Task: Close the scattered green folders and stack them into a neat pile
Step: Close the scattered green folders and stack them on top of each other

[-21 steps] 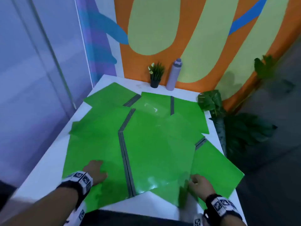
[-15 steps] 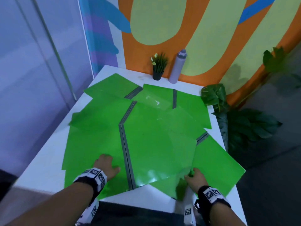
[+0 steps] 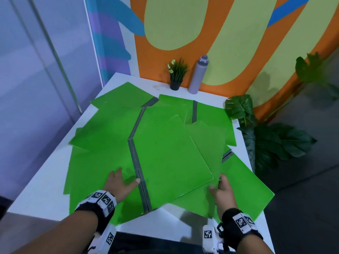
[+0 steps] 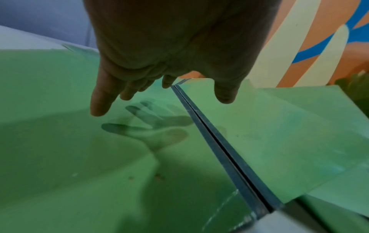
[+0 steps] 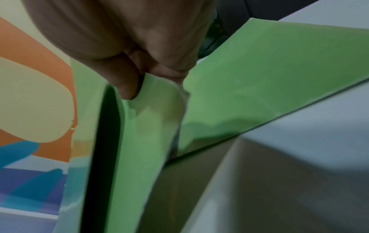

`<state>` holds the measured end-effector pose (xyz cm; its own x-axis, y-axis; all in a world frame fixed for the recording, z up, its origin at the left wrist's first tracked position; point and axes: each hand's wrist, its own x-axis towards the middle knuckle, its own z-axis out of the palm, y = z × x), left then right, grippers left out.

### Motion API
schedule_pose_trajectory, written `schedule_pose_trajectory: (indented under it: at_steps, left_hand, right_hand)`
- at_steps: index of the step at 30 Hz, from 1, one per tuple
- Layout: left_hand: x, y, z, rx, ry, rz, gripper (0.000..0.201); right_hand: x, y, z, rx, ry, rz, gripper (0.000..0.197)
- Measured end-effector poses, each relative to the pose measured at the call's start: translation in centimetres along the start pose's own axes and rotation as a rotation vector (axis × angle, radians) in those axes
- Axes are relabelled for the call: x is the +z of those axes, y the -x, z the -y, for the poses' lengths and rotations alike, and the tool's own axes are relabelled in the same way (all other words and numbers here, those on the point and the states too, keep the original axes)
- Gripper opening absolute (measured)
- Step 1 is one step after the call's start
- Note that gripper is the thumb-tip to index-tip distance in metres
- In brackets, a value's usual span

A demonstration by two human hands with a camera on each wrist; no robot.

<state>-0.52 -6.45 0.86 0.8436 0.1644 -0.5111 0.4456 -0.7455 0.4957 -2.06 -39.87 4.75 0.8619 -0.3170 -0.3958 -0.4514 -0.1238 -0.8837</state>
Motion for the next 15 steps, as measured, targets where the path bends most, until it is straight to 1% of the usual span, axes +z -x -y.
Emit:
schedule_pose_trajectory:
  at_steps: [3,7,10,11,13,15]
  left_hand:
    - [-1.6,0.5,-1.6,0.046,0.073,-0.014,0.113]
    - [-2.0,0.3,-2.4,0.086,0.126,-0.023,0.114]
    - [-0.8,-0.5,-0.8,0.055,-0.004,-0.039,0.119]
    - [-0.3,-0.7,0.0,0.021,-0.055,-0.017,0.122]
    - [0.7,-0.6,1.6,-0.023,-0.176,0.086,0.13]
    - [1.6,-0.2,2.9,-0.007,-0.309,0.153,0.133]
  right_hand:
    - [-0.9,1.1,2.2,-0.061,-0.127,0.025,0.066]
    - [-1.6,2.5,4.6,-0.139,-0.19,0.062,0.059]
    - [-1.5,2.1,5.1,-0.204,-0.17,0.044,0.06]
    - [-1.3,1.9,5.2,-0.209,-0.16,0.034,0.062]
    - [-1.1,1.5,5.3,-0.219,-0.148,0.032,0.064]
    - [-0.9,1.3,5.4,-0.233,-0.137,0.034,0.065]
